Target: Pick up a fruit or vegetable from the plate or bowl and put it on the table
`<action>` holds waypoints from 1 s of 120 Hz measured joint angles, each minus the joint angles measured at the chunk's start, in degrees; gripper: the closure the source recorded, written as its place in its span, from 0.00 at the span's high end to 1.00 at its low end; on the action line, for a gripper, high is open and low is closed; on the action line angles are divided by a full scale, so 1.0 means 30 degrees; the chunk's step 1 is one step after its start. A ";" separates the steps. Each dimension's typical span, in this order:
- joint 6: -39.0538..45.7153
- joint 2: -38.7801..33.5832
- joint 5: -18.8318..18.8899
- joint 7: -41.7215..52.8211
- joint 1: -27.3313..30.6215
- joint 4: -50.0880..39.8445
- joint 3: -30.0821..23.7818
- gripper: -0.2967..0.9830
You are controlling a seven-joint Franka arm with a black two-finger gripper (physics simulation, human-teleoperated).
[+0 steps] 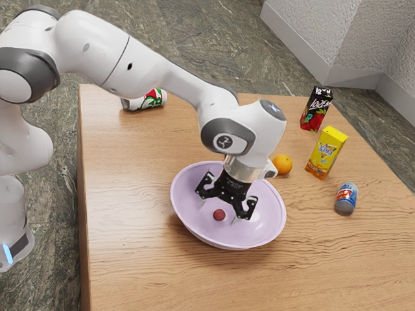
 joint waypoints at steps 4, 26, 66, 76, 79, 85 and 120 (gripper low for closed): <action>0.0005 -0.0003 0.0000 -0.0020 -0.0001 -0.0005 -0.0002 0.77; 0.0022 0.0022 0.0001 -0.0135 -0.0001 -0.0010 -0.0004 0.77; 0.0005 0.0023 0.0031 -0.0278 0.0001 -0.0010 -0.0004 0.73; -0.0023 0.0023 0.0102 -0.0283 0.0018 -0.0010 -0.0004 0.69; -0.0038 0.0023 0.0115 -0.0281 0.0024 0.0000 -0.0004 0.68; -0.0075 0.0023 0.0142 -0.0273 0.0040 0.0012 -0.0004 0.65; -0.0269 0.0008 0.0410 -0.0194 0.0135 0.0048 0.0038 0.46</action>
